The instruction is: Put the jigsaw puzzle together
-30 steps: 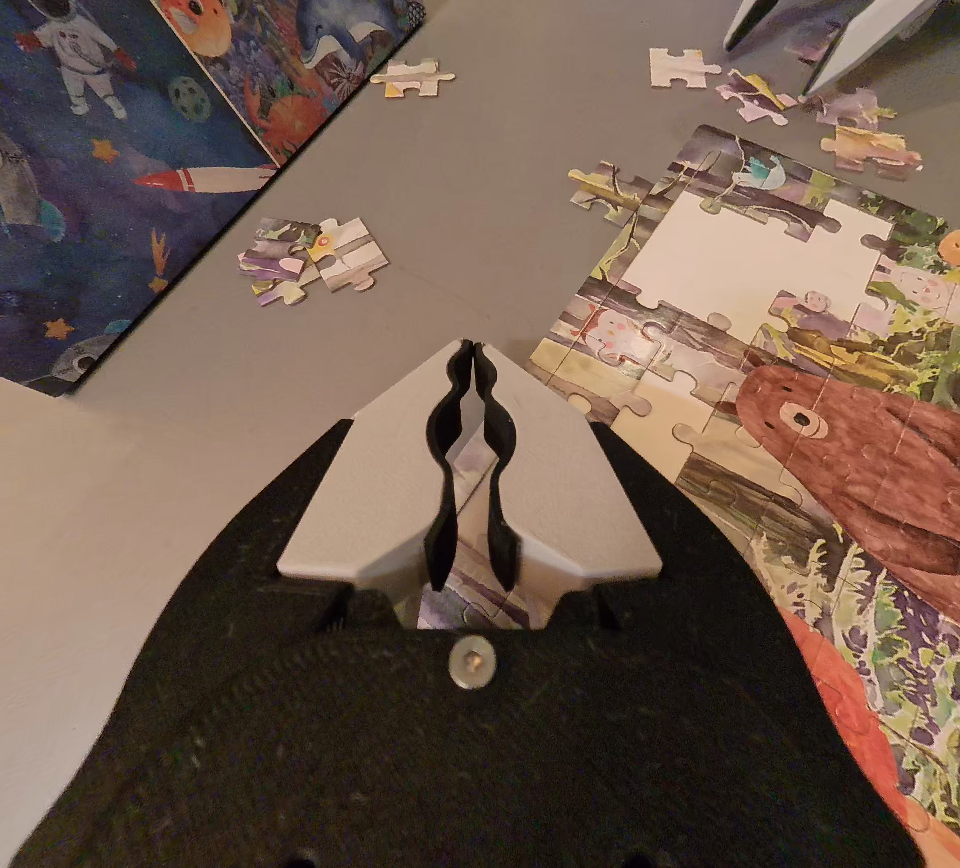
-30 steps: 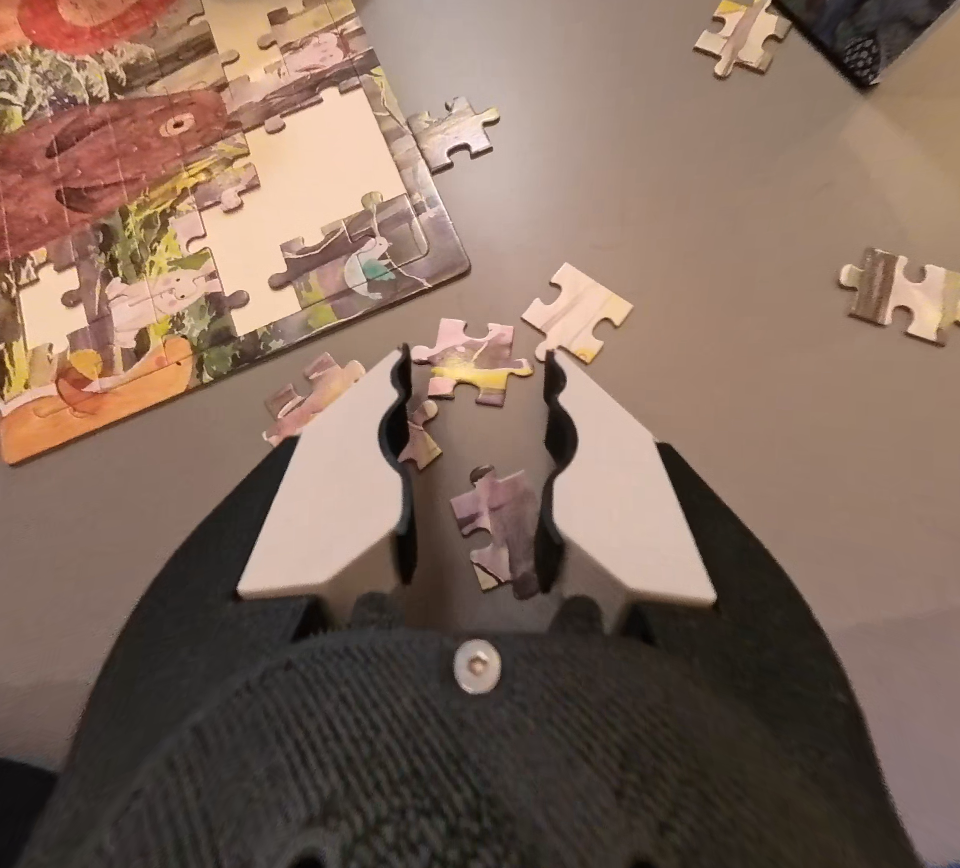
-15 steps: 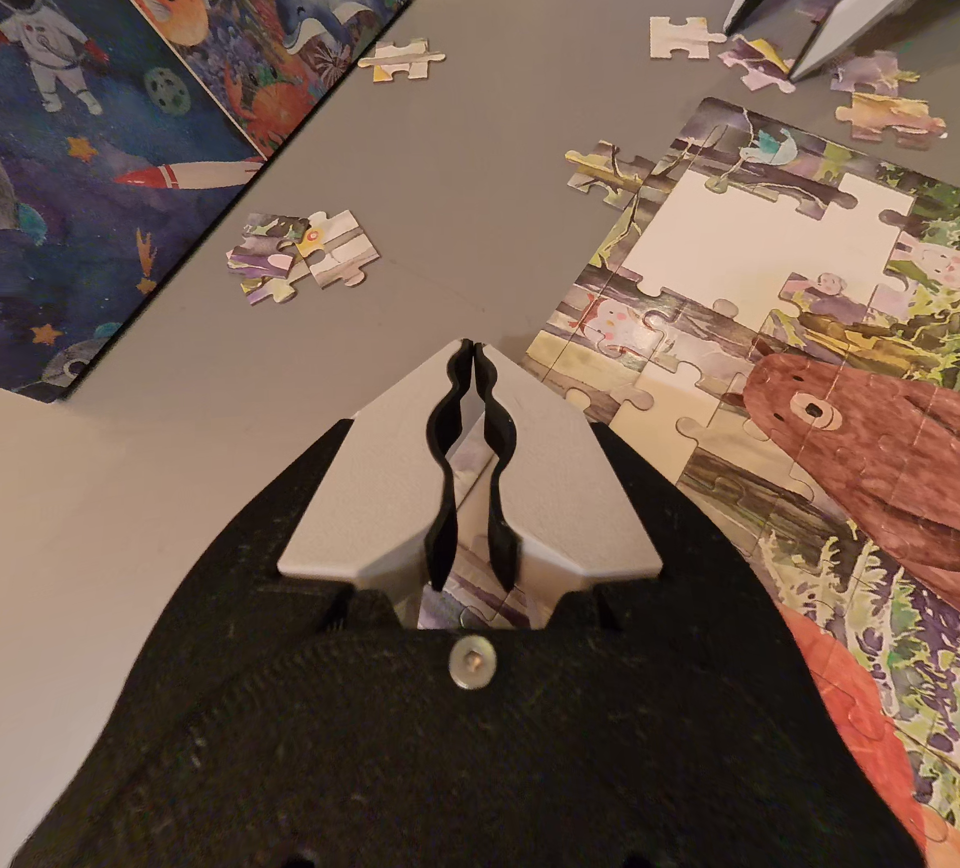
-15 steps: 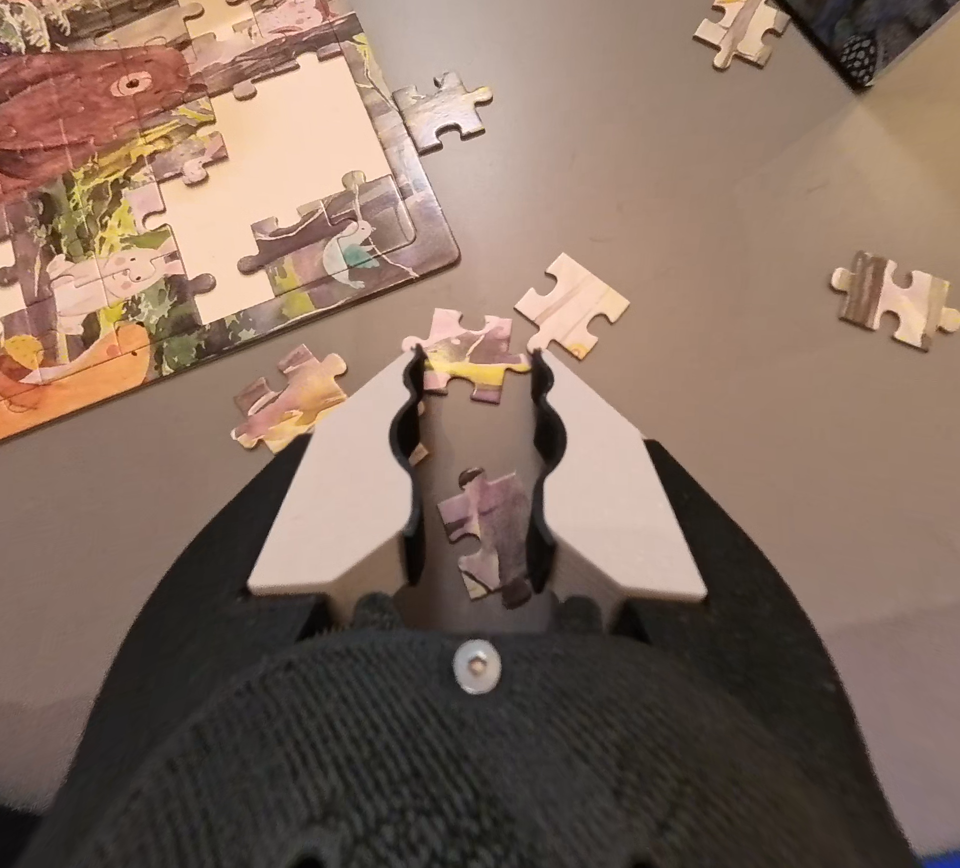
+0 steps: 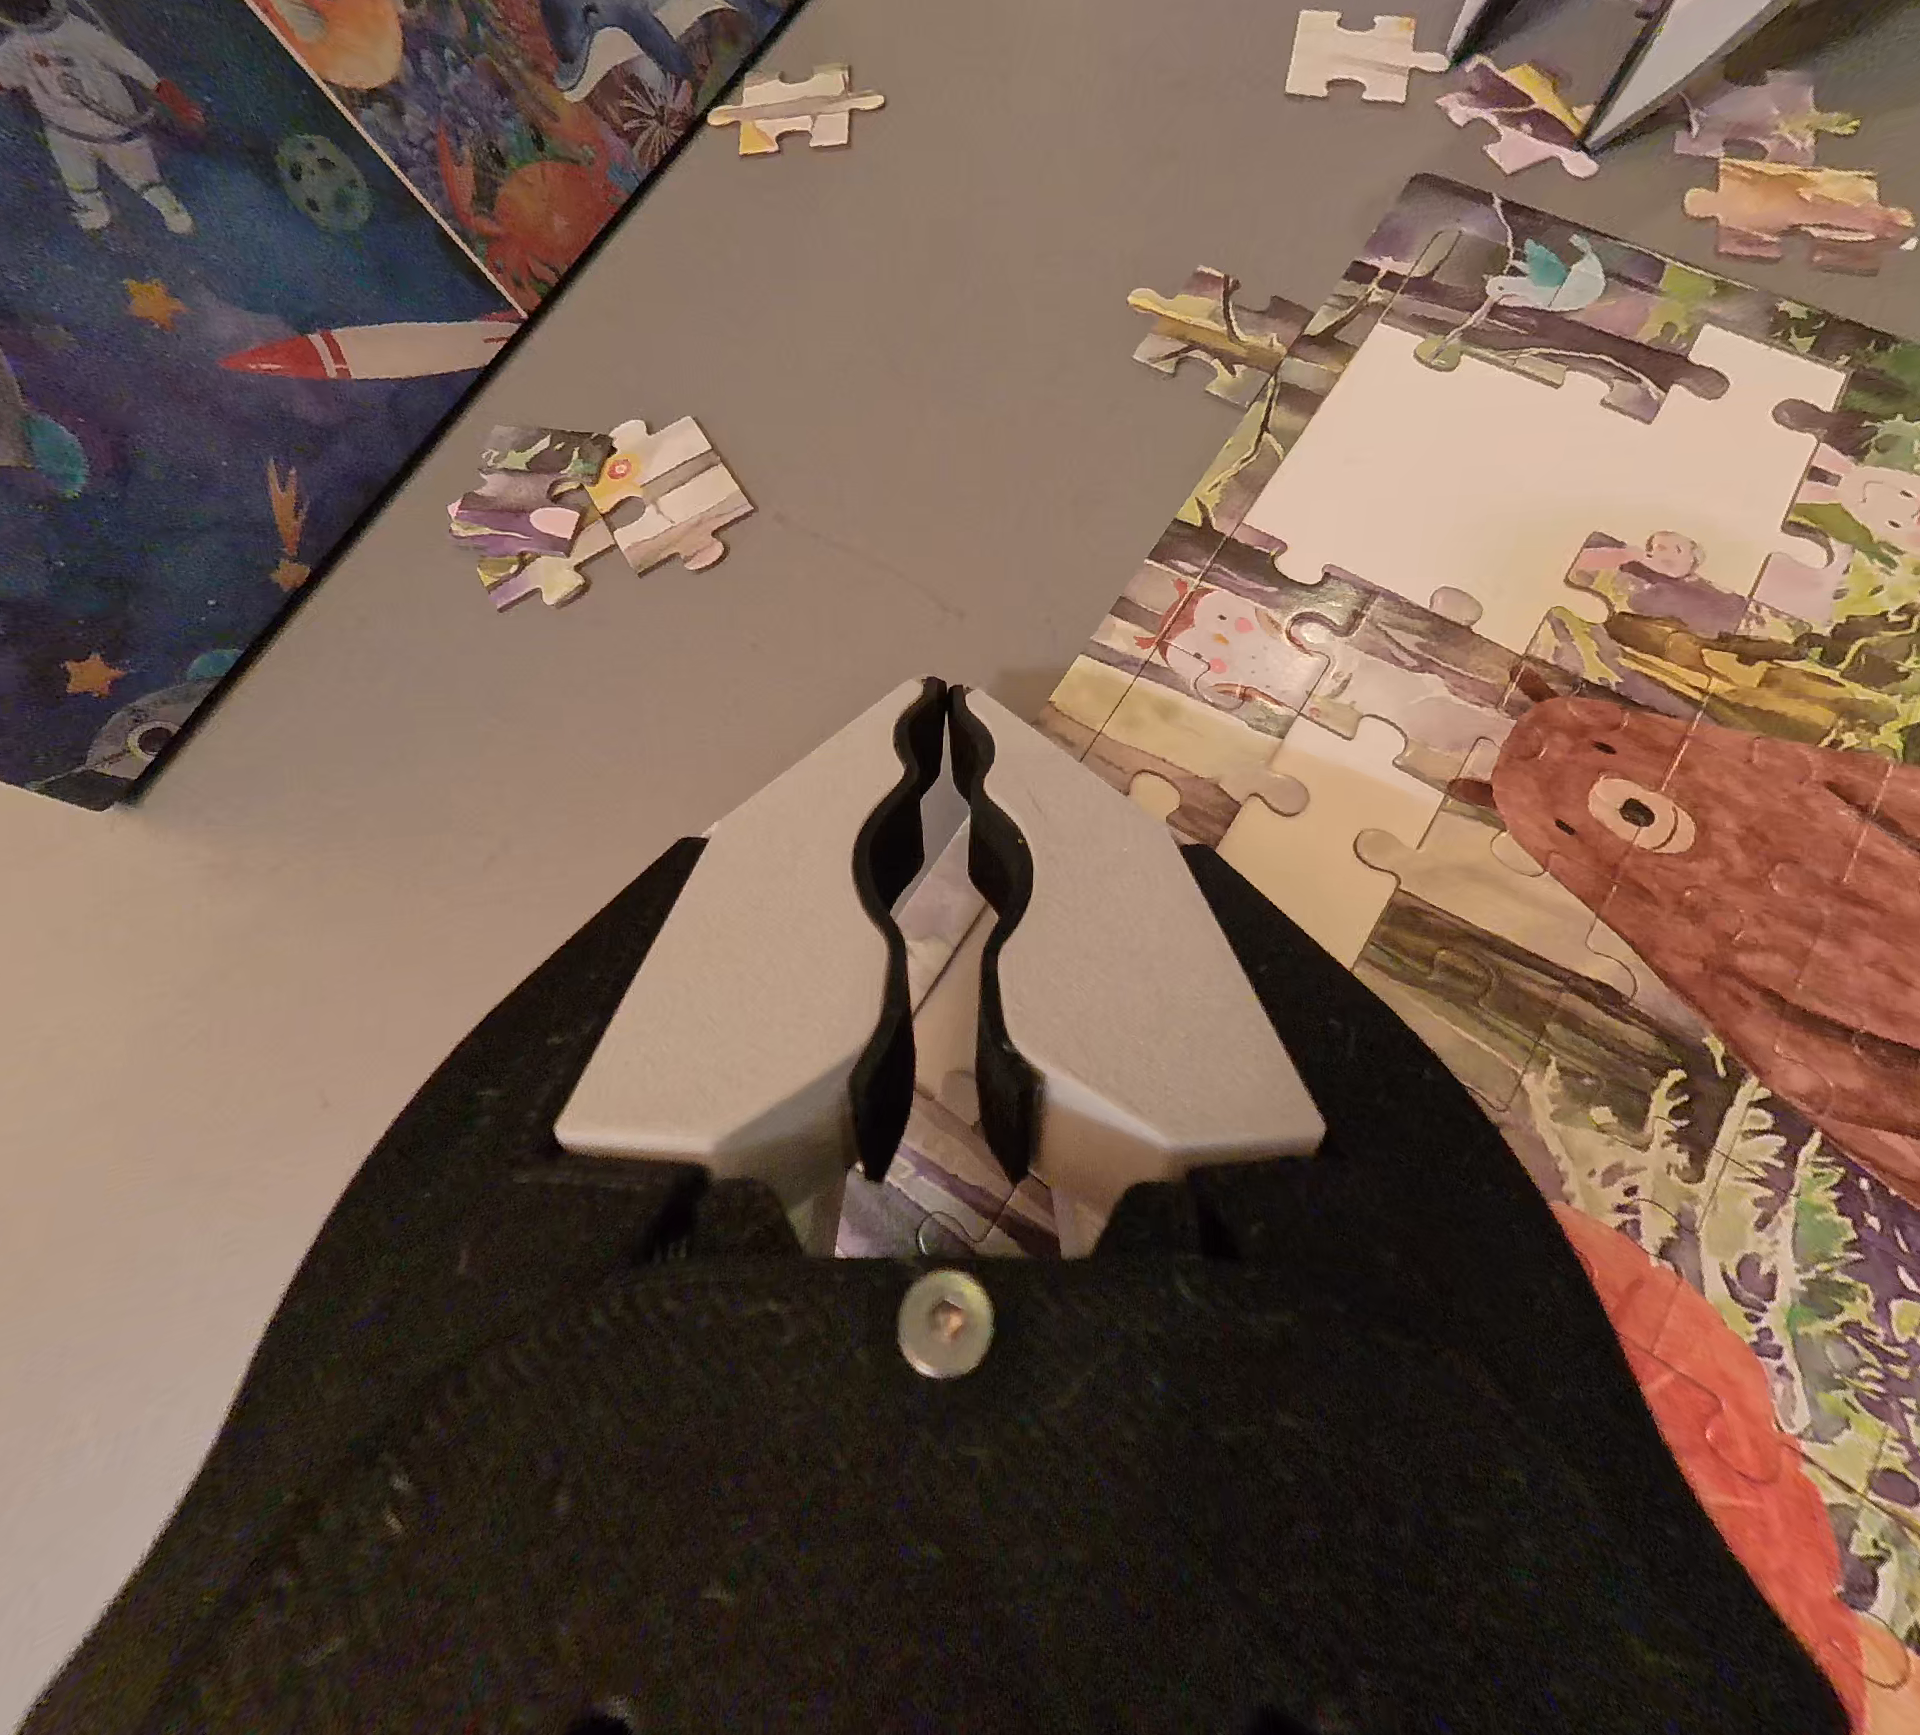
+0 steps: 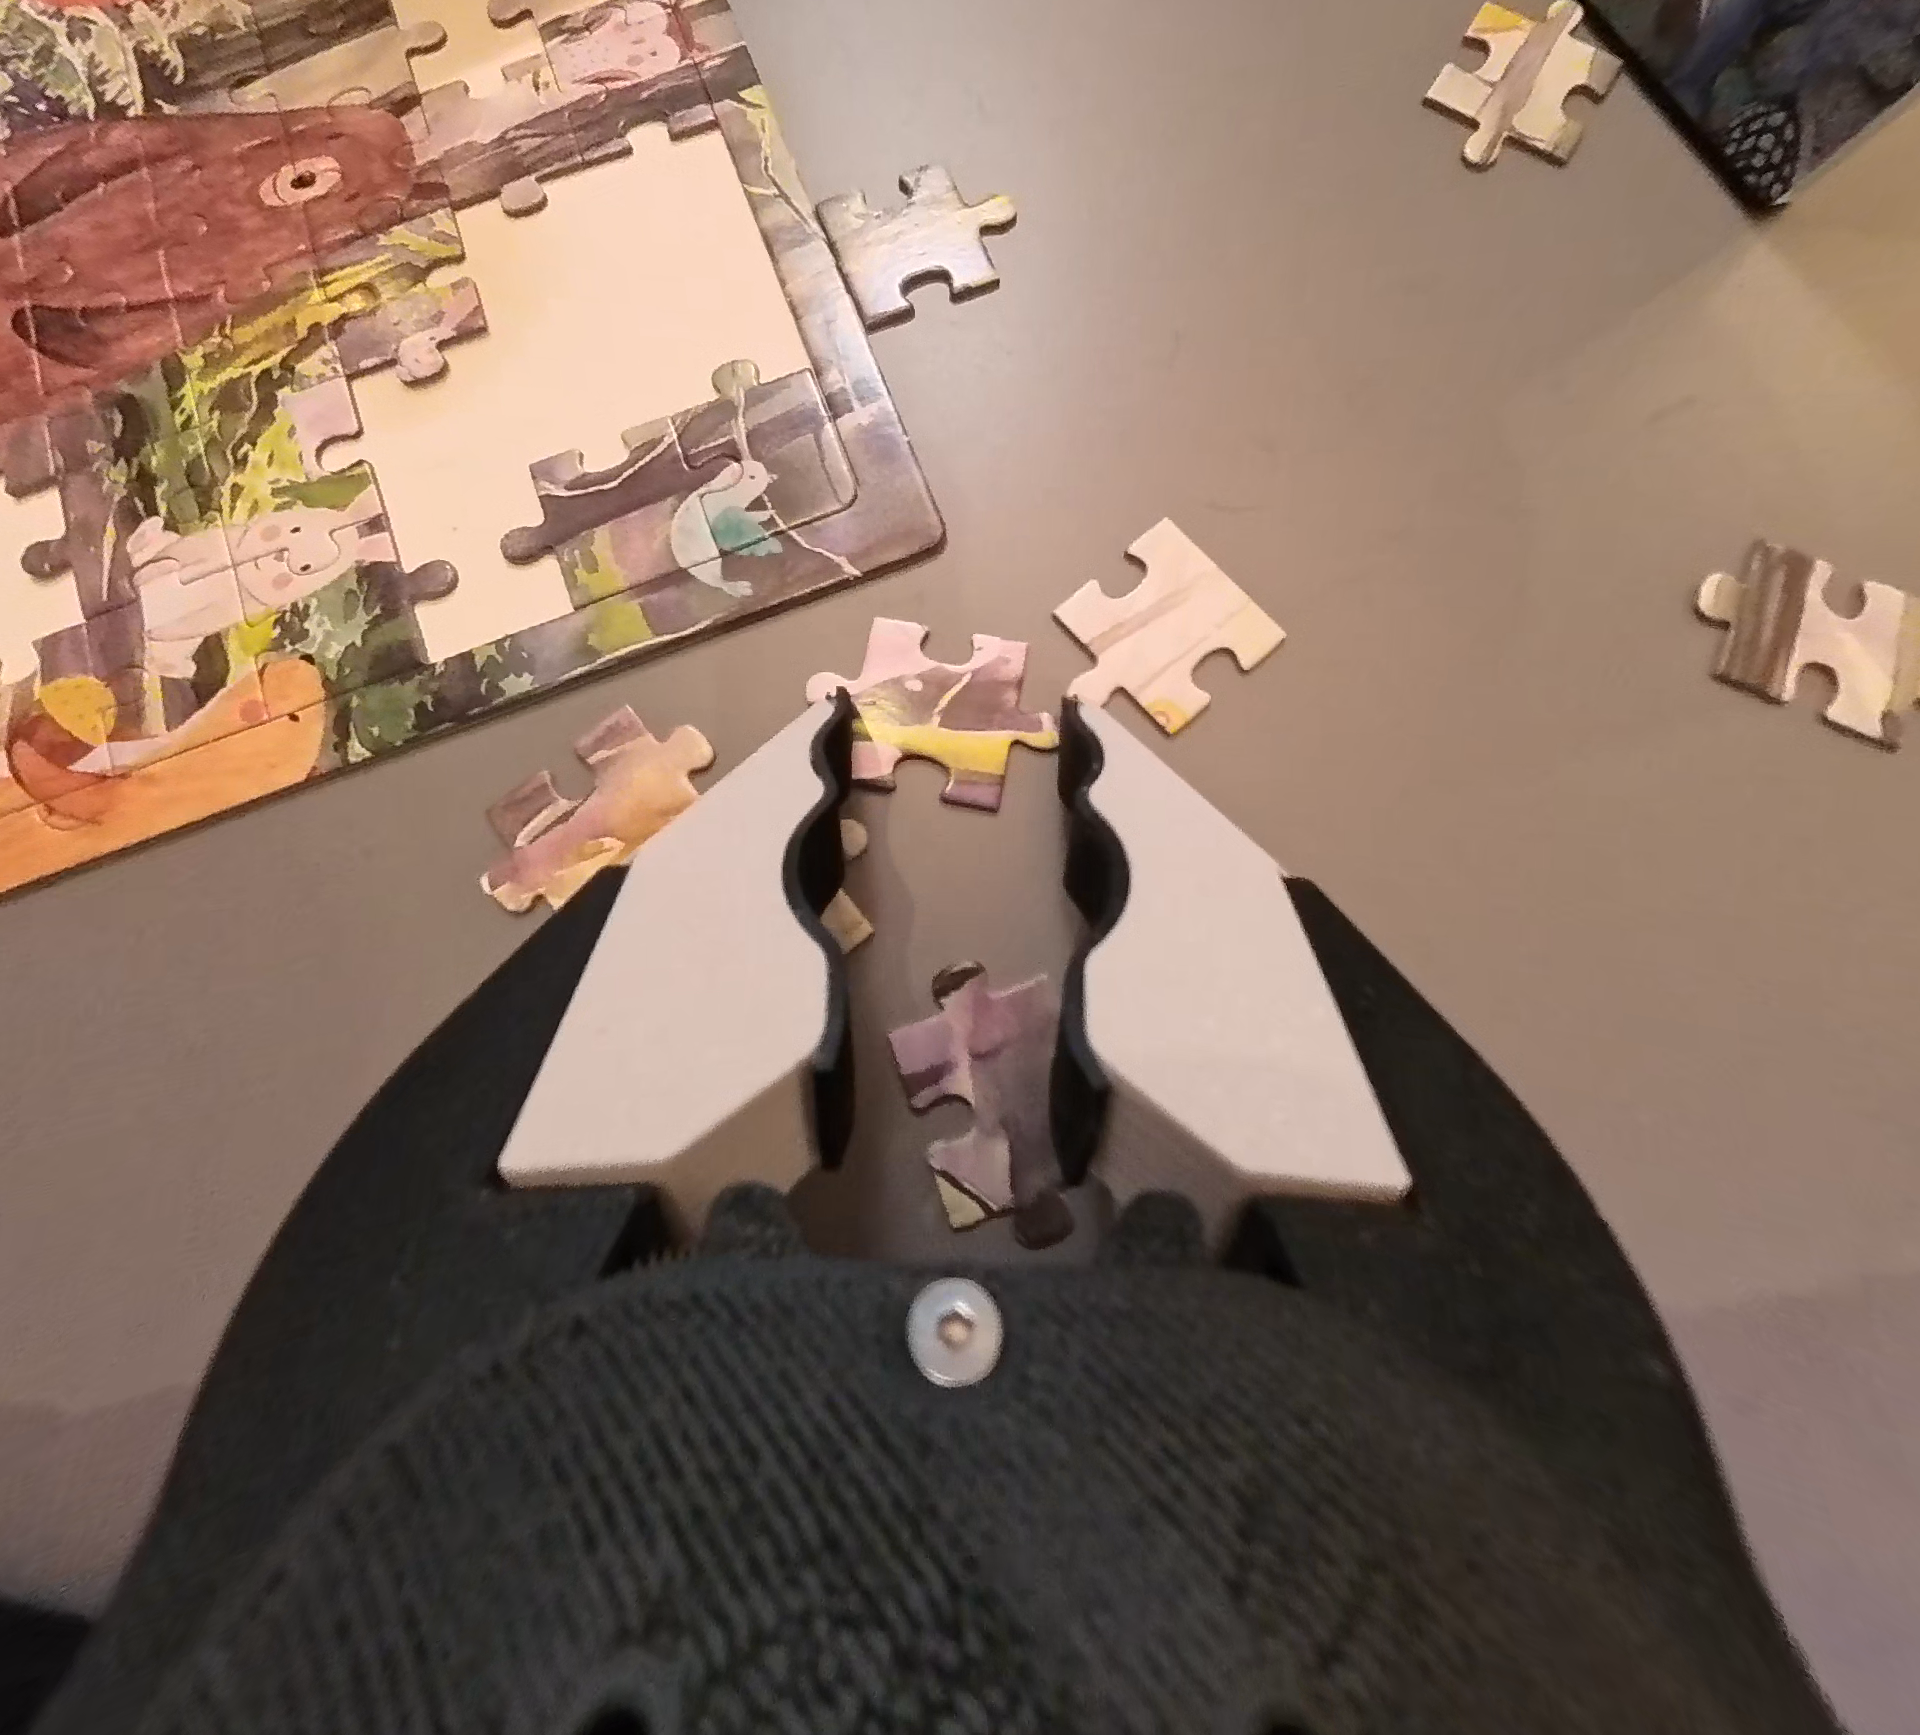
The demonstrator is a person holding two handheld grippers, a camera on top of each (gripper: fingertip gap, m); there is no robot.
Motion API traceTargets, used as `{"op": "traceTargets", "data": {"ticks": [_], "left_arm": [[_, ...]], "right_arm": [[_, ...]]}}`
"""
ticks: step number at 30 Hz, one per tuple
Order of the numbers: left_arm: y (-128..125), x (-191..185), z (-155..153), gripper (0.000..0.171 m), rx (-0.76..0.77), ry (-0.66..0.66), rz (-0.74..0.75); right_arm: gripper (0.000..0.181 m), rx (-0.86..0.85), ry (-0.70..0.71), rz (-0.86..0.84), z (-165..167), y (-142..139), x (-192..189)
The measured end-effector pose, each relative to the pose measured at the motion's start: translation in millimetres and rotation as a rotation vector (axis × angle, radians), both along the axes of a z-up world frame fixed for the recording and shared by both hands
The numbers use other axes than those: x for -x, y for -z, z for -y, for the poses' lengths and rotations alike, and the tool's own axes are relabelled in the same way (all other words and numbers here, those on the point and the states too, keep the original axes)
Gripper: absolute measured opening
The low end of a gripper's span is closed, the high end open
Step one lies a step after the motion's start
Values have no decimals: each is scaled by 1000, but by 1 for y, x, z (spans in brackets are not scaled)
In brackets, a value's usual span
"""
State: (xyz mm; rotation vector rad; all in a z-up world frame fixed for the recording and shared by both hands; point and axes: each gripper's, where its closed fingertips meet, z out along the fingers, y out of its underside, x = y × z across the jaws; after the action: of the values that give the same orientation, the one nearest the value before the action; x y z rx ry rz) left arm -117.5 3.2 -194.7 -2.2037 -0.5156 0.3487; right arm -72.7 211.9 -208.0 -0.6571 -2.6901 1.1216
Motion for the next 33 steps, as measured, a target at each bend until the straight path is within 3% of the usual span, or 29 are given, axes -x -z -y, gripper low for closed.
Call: {"op": "traceTargets", "data": {"ticks": [5,17,22,27,33], "left_arm": [[0,0,0,0,4,1,-3],[2,0,0,0,13,3,-3],[2,-1,0,0,17,4,-3],[2,-1,0,0,16,2,-1],[2,-1,0,0,17,2,-2]], "right_arm": [[25,4,-24,-15,4,-4,-3],[49,-11,-28,23,1,0,-8],[49,-5,-37,-27,1,1,-6],[31,-8,-67,-25,5,1,-8],[31,-20,-86,-30,11,1,-10]]}}
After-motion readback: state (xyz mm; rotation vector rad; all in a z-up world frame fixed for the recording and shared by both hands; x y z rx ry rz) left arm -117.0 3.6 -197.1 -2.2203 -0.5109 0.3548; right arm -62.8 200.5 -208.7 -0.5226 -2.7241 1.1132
